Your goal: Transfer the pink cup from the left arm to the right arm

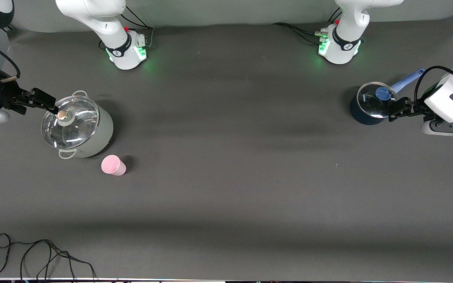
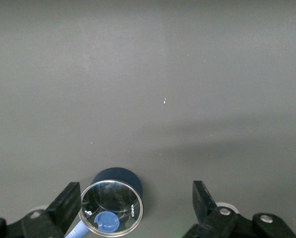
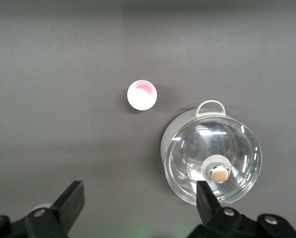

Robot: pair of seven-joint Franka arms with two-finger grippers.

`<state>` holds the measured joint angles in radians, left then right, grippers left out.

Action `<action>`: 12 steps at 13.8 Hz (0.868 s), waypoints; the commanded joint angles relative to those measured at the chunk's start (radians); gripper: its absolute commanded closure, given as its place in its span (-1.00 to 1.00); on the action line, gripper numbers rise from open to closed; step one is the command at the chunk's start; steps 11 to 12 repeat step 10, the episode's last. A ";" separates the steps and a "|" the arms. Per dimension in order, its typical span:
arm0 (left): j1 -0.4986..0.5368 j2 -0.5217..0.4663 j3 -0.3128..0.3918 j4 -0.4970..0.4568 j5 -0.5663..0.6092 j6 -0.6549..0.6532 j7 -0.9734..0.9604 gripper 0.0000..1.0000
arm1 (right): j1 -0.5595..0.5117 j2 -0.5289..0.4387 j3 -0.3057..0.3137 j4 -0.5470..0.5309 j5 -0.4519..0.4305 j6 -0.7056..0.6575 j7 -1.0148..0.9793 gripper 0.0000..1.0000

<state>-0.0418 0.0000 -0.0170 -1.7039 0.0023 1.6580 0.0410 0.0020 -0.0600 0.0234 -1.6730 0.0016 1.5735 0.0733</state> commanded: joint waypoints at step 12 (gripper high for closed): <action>-0.018 -0.011 0.015 0.013 0.002 -0.029 -0.075 -1.00 | 0.013 0.005 -0.007 0.005 -0.020 0.010 -0.004 -0.99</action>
